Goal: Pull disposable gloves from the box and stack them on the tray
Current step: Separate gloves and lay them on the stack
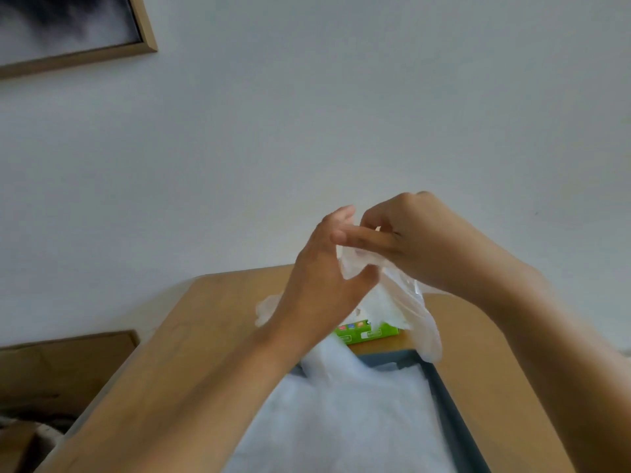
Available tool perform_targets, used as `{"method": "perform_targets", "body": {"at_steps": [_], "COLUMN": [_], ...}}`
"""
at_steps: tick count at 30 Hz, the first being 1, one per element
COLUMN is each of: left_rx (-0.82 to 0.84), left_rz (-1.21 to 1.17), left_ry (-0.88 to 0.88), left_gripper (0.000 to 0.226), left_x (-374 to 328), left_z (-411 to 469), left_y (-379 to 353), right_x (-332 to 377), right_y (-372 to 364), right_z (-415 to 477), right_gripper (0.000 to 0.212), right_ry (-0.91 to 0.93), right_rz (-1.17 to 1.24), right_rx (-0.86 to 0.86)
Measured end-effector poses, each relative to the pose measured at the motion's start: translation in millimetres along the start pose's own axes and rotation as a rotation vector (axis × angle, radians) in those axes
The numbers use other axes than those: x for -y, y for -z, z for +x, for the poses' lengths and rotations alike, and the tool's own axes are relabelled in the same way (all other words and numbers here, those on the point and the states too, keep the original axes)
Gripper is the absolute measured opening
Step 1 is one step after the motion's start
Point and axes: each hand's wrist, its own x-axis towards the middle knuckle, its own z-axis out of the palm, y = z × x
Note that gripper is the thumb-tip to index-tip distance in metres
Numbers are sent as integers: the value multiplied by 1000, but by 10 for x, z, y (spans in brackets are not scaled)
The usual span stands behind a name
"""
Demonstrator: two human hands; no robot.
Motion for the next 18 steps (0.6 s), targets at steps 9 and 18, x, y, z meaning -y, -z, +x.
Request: {"method": "perform_targets", "body": {"at_steps": [9, 18], "left_rx": [177, 287], "left_rz": [-253, -616], "left_ry": [270, 614], "left_gripper": [30, 19], "left_x": [-127, 2], "left_z": [-262, -508], "left_y": [485, 1081], "right_x": [385, 391], "right_y": [424, 239], "right_z": [-231, -520], "right_gripper": [19, 20], "right_ry": [-22, -375], "right_rz": [-217, 472], "right_rx": [283, 349]}}
